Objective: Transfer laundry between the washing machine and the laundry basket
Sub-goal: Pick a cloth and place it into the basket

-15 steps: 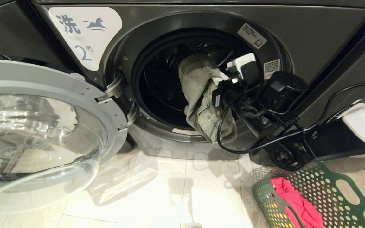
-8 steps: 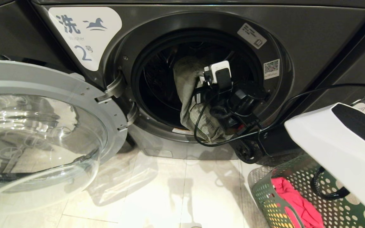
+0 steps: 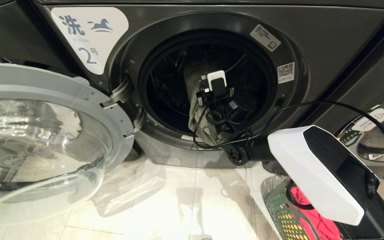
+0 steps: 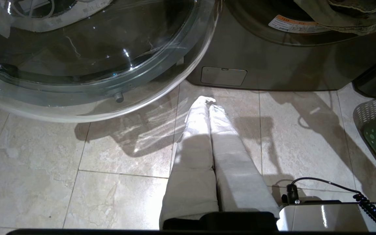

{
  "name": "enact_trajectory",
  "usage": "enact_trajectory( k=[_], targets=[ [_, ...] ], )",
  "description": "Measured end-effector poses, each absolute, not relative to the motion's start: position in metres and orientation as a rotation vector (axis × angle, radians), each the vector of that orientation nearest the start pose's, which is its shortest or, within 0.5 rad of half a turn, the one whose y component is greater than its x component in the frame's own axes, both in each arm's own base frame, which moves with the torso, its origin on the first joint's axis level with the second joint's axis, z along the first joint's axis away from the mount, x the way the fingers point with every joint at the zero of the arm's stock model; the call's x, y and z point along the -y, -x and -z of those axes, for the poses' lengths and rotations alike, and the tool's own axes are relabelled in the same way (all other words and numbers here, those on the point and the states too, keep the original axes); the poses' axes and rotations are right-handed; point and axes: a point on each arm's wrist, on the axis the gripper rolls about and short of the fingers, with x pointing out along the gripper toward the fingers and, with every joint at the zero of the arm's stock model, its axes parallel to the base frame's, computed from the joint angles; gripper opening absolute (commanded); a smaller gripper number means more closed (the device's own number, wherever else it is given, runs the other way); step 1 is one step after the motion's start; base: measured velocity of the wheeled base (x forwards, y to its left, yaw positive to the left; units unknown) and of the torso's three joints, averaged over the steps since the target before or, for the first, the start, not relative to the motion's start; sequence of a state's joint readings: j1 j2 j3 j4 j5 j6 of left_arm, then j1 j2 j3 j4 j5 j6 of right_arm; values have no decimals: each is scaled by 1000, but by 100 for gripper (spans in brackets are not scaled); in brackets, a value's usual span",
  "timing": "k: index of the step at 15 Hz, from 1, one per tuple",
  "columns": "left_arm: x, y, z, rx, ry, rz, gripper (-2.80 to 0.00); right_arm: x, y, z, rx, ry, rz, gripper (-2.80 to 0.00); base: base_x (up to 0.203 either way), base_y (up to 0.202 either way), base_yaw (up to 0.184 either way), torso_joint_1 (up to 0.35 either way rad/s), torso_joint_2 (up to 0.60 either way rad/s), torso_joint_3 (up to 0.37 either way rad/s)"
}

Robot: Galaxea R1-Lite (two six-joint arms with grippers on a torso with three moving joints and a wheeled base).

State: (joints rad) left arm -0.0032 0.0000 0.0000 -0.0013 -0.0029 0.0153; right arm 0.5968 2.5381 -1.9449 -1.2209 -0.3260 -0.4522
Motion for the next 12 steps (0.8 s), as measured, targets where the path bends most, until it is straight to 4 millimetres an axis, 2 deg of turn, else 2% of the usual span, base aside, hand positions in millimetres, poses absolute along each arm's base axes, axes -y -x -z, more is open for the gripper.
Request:
enact_trajectory(
  k=[3,4,9,12],
  targets=[
    [0,23,-76,1,-15,6,-280,-285,-433,-190,623,154,-125,-280,0,0,0,0,0,0],
    [0,23,-76,1,-15,6,-280,-284,-433,-190,625,156,-120,0,0,0,0,0,0,0],
    [0,23,-76,1,-15,6,-280,-284,-432,-192,629,162,-120,0,0,0,0,0,0,0],
    [0,23,-76,1,-15,6,-280,-284,-430,-186,610,174,-116,0,0,0,0,0,0,0]
  ],
)
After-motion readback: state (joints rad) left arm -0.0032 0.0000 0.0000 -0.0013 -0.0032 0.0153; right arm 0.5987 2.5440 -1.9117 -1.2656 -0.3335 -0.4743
